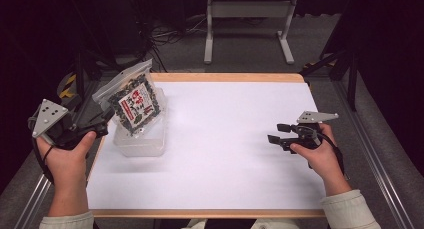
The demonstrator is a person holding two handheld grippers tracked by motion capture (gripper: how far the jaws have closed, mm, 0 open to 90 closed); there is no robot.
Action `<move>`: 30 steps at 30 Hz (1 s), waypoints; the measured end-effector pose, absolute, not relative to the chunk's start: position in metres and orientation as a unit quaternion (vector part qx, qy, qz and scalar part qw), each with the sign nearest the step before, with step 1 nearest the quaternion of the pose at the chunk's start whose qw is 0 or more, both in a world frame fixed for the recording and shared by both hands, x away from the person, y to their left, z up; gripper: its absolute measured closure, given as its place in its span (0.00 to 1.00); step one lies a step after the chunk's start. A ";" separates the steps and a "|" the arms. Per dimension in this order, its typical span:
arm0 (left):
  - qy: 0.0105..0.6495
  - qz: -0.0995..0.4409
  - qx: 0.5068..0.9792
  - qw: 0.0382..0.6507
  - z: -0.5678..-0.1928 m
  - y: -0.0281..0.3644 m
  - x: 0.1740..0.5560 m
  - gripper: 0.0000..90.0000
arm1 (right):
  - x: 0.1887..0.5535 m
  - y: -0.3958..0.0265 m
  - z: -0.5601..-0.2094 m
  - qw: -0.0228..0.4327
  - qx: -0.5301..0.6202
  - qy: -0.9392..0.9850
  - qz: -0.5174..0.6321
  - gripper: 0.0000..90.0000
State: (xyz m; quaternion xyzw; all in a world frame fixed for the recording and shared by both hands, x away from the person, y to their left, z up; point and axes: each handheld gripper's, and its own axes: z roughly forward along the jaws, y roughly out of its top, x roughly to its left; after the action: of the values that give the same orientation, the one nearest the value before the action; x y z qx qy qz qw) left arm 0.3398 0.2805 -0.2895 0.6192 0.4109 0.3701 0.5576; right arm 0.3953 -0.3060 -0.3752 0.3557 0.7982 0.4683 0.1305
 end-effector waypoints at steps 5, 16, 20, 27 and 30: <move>0.374 0.334 0.651 0.570 -0.283 0.252 0.331 0.01 | 0.391 -0.313 -0.375 0.136 0.361 0.795 0.468 0.39; 0.315 0.246 0.705 0.586 -0.299 0.185 0.324 0.03 | 0.378 -0.334 -0.382 0.151 0.369 0.779 0.484 0.36; 0.299 0.211 0.719 0.591 -0.314 0.160 0.324 0.03 | 0.371 -0.341 -0.387 0.156 0.370 0.772 0.493 0.36; 0.286 0.158 0.751 0.574 -0.359 0.127 0.330 0.04 | 0.360 -0.346 -0.398 0.156 0.368 0.771 0.496 0.35; 0.285 0.133 0.761 0.567 -0.386 0.114 0.331 0.05 | 0.354 -0.348 -0.405 0.160 0.368 0.771 0.495 0.35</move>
State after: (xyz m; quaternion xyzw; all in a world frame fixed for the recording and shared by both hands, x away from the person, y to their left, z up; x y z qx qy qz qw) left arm 0.3311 0.1136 -0.3860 0.7614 0.2852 0.1327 0.5668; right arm 0.3544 -0.3481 -0.4054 0.3675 0.7709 0.4950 0.1599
